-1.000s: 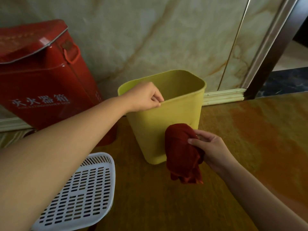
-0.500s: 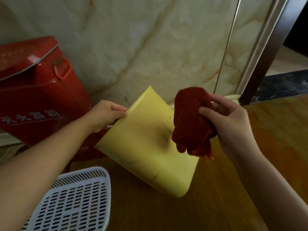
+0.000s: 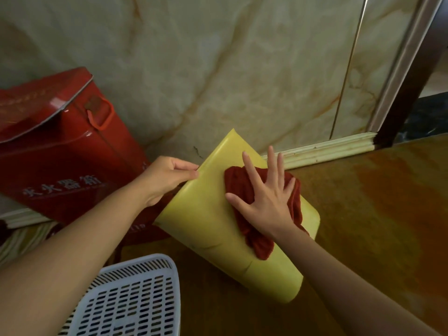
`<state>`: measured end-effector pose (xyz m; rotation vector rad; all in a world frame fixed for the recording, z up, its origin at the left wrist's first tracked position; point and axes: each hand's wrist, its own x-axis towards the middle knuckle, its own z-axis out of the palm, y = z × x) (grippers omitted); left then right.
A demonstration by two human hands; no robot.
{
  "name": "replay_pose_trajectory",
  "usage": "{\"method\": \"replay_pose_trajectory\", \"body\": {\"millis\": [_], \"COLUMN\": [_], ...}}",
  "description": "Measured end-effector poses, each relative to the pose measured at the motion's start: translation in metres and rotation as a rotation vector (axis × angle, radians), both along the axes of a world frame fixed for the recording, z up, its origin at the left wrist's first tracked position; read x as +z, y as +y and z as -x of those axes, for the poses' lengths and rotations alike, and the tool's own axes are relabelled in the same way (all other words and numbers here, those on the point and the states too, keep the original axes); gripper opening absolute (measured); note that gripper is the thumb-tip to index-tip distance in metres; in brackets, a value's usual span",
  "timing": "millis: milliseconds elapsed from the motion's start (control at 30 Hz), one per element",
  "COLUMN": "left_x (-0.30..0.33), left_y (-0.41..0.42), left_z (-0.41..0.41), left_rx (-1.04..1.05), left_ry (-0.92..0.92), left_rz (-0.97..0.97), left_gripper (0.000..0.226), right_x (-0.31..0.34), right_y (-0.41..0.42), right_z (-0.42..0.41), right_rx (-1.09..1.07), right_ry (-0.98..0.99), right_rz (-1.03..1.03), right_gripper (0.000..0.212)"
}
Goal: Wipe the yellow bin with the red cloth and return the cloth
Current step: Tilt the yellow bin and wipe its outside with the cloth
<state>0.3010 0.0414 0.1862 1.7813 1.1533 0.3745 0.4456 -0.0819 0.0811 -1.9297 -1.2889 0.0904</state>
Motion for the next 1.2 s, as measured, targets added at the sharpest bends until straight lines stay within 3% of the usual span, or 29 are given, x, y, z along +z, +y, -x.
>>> {"method": "replay_pose_trajectory", "body": {"millis": [133,267,400,533,633,733,833,1000,1200], "left_x": [0.003,0.012,0.013,0.022,0.020,0.015,0.007,0.006,0.024], "left_y": [0.005,0.004,0.003,-0.002,-0.003,-0.003,-0.002,-0.001,-0.021], "left_z": [0.007,0.023,0.013,-0.001,-0.004,0.004,0.018,0.013,-0.021], "left_rx": [-0.095,-0.262,-0.274,-0.338,-0.311,-0.230,-0.126,-0.097,-0.146], "left_ry": [0.073,0.230,0.217,0.207,0.189,0.147,0.157,0.187,0.195], "left_rz": [0.041,0.169,0.135,0.182,0.114,0.135,0.192,0.195,0.191], "left_gripper": [0.030,0.040,0.043,0.039,0.023,0.028,0.037,0.040,0.033], "right_x": [-0.021,-0.049,-0.054,-0.009,0.019,-0.005,-0.053,-0.079,-0.012], "right_y": [0.009,-0.014,-0.036,0.006,0.052,0.057,0.009,-0.071,-0.043], "right_z": [0.003,-0.001,-0.005,0.014,0.000,-0.039,-0.064,-0.019,0.051], "right_rx": [-0.106,-0.229,-0.312,-0.020,0.158,0.103,-0.049,-0.083,0.168], "right_ry": [0.230,0.308,0.500,0.314,0.175,0.259,0.319,0.385,0.024], "right_rz": [0.080,0.173,0.135,-0.103,-0.136,0.045,0.208,0.036,-0.078], "right_gripper": [0.077,0.074,0.077,0.075,0.078,0.067,0.065,0.065,0.082]}}
